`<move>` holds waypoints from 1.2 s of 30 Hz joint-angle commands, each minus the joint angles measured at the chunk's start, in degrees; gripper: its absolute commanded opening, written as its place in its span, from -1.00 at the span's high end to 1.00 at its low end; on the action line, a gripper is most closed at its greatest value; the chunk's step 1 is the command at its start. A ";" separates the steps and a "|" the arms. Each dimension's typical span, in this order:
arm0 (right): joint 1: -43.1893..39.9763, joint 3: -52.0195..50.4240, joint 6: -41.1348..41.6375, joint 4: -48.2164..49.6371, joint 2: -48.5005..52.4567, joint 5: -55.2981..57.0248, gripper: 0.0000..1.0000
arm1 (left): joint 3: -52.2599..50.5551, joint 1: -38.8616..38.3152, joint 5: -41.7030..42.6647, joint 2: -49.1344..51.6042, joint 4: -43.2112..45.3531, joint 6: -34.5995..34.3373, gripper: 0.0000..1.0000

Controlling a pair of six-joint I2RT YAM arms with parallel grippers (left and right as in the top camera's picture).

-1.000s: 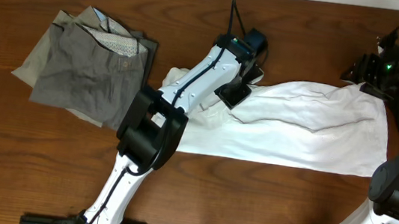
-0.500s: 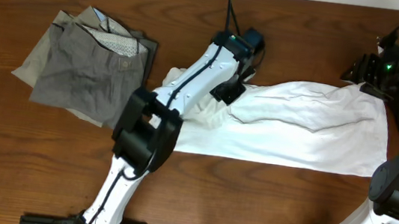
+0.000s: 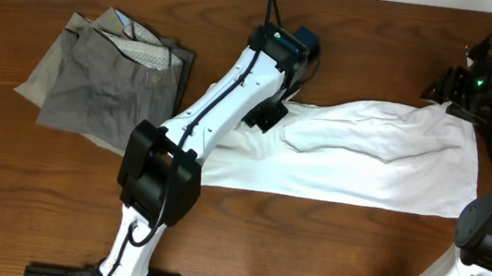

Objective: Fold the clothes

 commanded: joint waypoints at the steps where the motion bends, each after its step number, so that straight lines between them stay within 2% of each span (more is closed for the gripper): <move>1: 0.13 0.66 -0.68 -0.02 -1.11 0.20 -0.29 | 0.46 0.17 2.93 0.04 -1.77 -0.50 0.75; 2: 0.09 0.66 -0.68 -0.02 -1.11 0.33 -0.29 | 0.46 0.17 2.93 0.04 -2.12 -0.50 0.67; 3: 0.09 0.66 -0.68 -0.04 -1.11 0.33 -0.29 | 0.46 0.17 2.95 0.04 -2.32 -0.50 0.36; 5: 0.04 0.66 -0.68 -0.02 -1.11 0.33 -0.29 | 0.46 0.17 2.91 0.04 -2.32 -0.46 -0.02; 6: 0.04 0.63 -0.70 0.00 -1.11 0.33 -0.29 | 0.46 0.20 2.67 0.04 -2.05 -0.46 -0.15; 11: 0.04 0.63 -0.68 0.55 -1.09 0.33 -0.31 | 0.46 0.20 1.64 0.04 5.35 1.75 -0.41; 17: 0.04 0.63 -0.68 0.46 -1.09 0.33 -0.31 | -3.65 0.81 4.28 0.87 20.52 3.91 -0.43; 21: 0.07 0.63 -0.68 0.48 -1.09 0.31 -0.31 | -5.70 2.25 5.79 2.91 26.29 4.09 -0.41; 23: 0.04 0.63 -0.66 0.55 -1.09 0.31 -0.31 | -5.79 3.02 6.78 3.87 27.85 4.15 -0.39; 28: 0.09 0.63 -0.66 0.59 -1.09 0.31 -0.31 | -5.79 5.14 15.52 5.70 30.32 6.10 -0.12; 36: 0.09 0.63 -0.66 0.48 -1.09 0.28 -0.29 | -5.88 6.43 20.76 8.26 30.47 7.13 -0.11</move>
